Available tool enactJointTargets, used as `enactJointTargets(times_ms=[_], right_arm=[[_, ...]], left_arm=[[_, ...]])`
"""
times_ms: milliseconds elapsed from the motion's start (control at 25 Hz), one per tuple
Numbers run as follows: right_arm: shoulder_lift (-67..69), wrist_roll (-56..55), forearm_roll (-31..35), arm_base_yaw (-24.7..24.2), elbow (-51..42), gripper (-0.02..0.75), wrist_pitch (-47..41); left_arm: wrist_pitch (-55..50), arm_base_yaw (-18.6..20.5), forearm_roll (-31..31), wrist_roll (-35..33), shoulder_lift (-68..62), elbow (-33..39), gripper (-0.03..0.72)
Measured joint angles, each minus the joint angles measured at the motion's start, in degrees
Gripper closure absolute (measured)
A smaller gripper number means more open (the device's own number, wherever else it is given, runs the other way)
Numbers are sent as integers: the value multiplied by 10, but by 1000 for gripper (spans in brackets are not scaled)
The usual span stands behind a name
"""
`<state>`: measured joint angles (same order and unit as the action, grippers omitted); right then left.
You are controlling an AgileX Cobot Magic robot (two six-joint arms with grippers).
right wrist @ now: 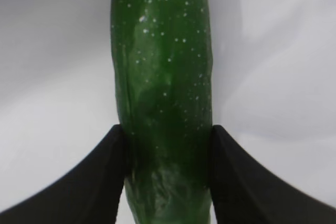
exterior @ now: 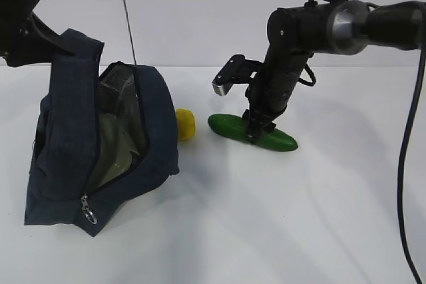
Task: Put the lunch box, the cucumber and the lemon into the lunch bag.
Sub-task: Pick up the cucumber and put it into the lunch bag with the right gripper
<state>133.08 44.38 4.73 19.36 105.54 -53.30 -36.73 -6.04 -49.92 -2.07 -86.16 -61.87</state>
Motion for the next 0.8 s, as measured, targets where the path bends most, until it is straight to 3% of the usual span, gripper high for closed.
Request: enactJointTargets(times_ms=[560,800], right_arm=[[-47,-60,20,0,121,370,-159],[-117,-118,53,0,132,370,-170]], left_arm=[[0,0,0,-4,0,0,664],[0,0,1,-7,0,0,664]])
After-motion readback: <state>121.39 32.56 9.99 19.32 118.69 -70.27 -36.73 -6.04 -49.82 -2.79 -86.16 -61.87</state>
